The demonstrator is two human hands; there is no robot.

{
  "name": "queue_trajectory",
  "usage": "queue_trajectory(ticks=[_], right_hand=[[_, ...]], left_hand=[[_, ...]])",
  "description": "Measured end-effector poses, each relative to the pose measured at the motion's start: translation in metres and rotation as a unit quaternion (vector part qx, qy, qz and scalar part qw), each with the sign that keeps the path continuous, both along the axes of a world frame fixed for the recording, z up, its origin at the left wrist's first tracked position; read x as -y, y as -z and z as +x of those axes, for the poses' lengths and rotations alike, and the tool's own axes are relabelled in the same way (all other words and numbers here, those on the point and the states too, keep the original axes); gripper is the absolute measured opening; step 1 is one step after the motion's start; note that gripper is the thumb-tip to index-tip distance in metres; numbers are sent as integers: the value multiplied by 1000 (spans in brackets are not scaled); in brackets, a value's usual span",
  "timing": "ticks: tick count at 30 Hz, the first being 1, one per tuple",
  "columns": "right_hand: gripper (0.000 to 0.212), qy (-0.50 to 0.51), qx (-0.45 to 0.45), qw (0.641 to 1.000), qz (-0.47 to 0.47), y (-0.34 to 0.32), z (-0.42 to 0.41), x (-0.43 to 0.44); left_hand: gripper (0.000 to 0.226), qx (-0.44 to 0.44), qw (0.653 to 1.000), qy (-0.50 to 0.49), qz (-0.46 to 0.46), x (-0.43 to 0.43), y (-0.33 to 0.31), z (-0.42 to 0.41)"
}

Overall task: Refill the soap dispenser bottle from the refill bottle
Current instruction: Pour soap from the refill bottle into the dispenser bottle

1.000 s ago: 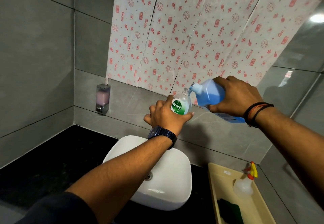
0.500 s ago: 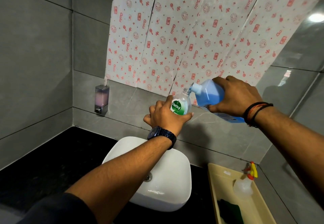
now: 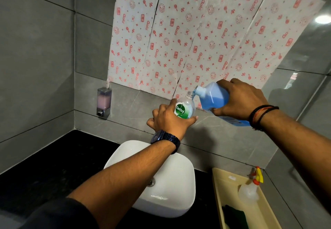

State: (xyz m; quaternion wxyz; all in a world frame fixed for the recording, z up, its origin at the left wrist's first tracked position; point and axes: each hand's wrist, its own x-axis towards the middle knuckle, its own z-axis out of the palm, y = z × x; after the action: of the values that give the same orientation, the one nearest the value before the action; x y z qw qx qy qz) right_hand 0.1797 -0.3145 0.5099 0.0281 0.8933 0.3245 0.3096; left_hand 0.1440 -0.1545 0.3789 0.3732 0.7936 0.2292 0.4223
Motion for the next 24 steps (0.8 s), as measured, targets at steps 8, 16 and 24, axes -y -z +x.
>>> queue_trajectory(ticks=[8, 16, 24], right_hand=[[76, 1, -3, 1000, 1, 0, 0, 1], [75, 1, -3, 1000, 1, 0, 1, 2], [75, 2, -4, 1000, -2, 0, 0, 2]], left_hand=[[87, -4, 1000, 4, -2, 0, -1, -1], [85, -8, 1000, 4, 2, 1, -1, -1], [86, -9, 1000, 2, 3, 1, 0, -2]])
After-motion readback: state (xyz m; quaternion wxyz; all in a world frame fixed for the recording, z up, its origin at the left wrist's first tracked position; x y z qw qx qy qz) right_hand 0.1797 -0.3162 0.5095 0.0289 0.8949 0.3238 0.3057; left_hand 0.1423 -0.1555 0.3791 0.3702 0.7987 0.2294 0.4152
